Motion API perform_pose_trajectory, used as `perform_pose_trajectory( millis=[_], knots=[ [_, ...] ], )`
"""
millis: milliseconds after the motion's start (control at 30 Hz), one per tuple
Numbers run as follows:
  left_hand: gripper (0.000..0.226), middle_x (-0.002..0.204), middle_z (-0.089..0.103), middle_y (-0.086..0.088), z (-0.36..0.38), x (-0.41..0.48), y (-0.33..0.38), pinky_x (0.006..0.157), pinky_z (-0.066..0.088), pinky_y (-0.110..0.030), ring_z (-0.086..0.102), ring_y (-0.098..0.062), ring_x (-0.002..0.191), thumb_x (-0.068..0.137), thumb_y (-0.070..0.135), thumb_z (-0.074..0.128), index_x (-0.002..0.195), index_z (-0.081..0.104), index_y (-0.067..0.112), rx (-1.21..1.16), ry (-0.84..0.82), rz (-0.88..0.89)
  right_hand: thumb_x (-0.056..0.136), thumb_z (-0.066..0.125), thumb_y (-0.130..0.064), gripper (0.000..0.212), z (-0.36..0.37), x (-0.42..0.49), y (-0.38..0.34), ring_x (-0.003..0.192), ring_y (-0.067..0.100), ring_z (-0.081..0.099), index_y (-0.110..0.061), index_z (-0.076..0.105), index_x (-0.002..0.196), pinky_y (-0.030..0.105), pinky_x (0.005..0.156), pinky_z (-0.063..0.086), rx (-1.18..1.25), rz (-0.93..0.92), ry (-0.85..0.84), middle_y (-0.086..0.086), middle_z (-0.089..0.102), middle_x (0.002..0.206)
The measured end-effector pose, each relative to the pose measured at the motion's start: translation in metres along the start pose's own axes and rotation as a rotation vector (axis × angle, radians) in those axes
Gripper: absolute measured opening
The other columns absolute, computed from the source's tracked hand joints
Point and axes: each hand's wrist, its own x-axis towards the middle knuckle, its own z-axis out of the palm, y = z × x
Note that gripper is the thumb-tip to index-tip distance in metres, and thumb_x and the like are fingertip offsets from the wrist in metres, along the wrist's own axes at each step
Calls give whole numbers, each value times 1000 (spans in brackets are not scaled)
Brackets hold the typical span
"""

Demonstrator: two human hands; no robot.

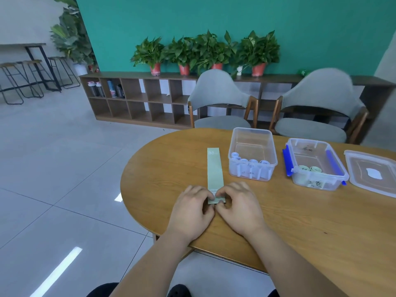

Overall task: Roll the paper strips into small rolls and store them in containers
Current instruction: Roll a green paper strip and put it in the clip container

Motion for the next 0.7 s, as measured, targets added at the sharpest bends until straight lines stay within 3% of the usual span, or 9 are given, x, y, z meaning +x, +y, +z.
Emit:
perform_pose_trajectory(
  millis=[100,233,367,700],
  knots=[
    [14,106,67,20,2,1,-5,92,51,-31,56,-6,105,88,27,68,100,74,30,-80,17,-13,72,60,-48,24,0,-2,1,98,10,52,-35,71,89,37,87,51,-14,-7,-11,-24,62,90],
    [16,103,71,24,-1,3,-7,97,45,-17,59,0,109,84,23,82,97,79,33,-256,33,-116,72,58,-48,25,-1,-3,2,97,11,51,-35,72,88,39,85,51,-64,-8,-29,-22,62,90],
    [25,107,70,22,-5,2,-5,97,42,-12,57,2,112,80,23,85,101,79,35,-267,-3,-153,74,58,-45,20,-3,-4,2,92,8,52,-37,72,85,39,82,52,-32,-2,-22,-24,61,85],
    [22,97,71,22,-9,2,-1,90,39,-7,58,0,107,82,16,85,95,81,33,-302,20,-162,69,59,-44,20,-5,-3,2,93,1,49,-42,70,86,38,86,48,7,11,-39,-29,59,85]
  ],
)
